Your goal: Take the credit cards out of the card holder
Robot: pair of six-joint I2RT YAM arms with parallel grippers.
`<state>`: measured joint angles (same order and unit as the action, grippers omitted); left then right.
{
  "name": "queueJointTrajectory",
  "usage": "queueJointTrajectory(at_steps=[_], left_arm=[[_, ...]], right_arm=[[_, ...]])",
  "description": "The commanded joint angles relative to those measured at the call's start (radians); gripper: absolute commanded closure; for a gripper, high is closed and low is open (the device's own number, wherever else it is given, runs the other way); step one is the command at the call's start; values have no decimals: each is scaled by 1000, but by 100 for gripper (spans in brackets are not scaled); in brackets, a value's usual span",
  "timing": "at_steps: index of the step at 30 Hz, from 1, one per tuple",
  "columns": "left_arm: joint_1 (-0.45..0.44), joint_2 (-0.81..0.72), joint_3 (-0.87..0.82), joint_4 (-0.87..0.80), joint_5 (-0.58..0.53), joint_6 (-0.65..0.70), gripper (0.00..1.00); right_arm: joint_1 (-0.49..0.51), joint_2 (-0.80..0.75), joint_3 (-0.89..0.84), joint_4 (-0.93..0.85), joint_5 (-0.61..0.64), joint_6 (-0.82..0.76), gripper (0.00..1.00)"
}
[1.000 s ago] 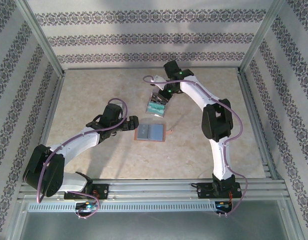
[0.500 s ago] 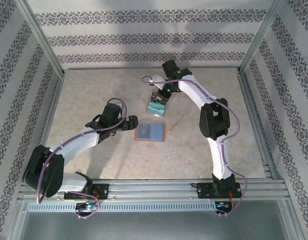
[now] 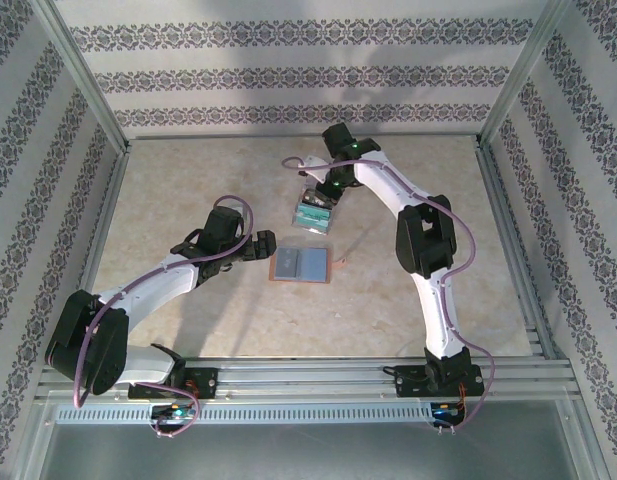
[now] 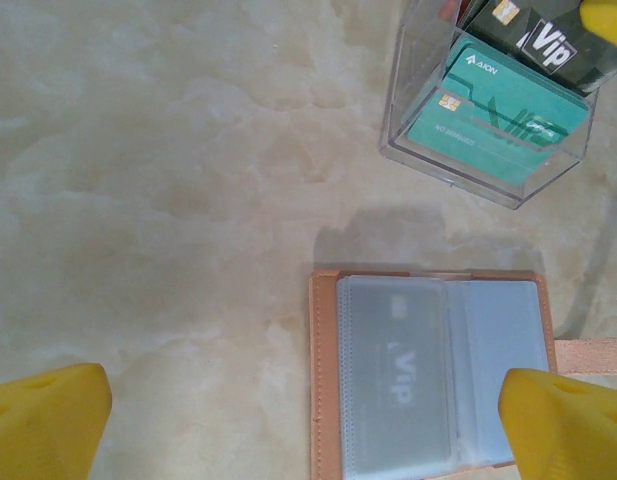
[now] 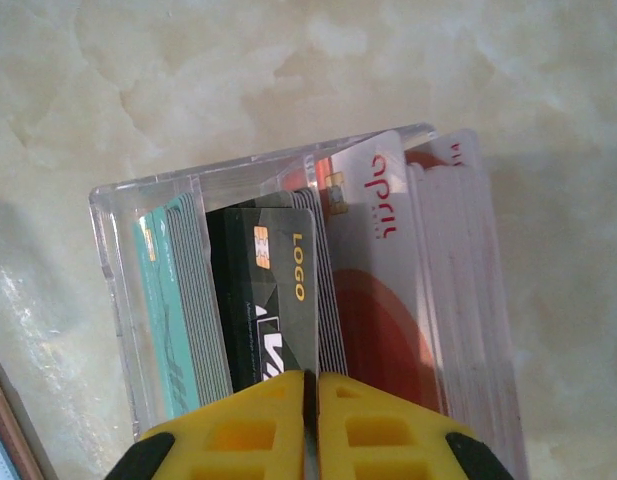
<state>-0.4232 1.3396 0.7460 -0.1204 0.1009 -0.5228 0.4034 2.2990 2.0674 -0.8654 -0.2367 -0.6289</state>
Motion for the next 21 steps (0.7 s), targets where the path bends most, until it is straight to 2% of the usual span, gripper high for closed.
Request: queueJointTrajectory(at_steps=[1,6,9,13,21], left_arm=[[14,-20,-5,-16,4,20,1],[15,-19,-8,-17,4,20,1],[15,-20,-7,-16,4,20,1],[14,-22,-7,-16,5,21,1],[17,-31,-15,-7,5,11,1]], right_arm=[[14,22,23,-21,42,-15,90],[23,28,26,-21,53,-18,88],[28,27,27,-24,54,-10,77],[29,10,25,-28,47,9,69],[50,-117,-66,18,32,116,65]])
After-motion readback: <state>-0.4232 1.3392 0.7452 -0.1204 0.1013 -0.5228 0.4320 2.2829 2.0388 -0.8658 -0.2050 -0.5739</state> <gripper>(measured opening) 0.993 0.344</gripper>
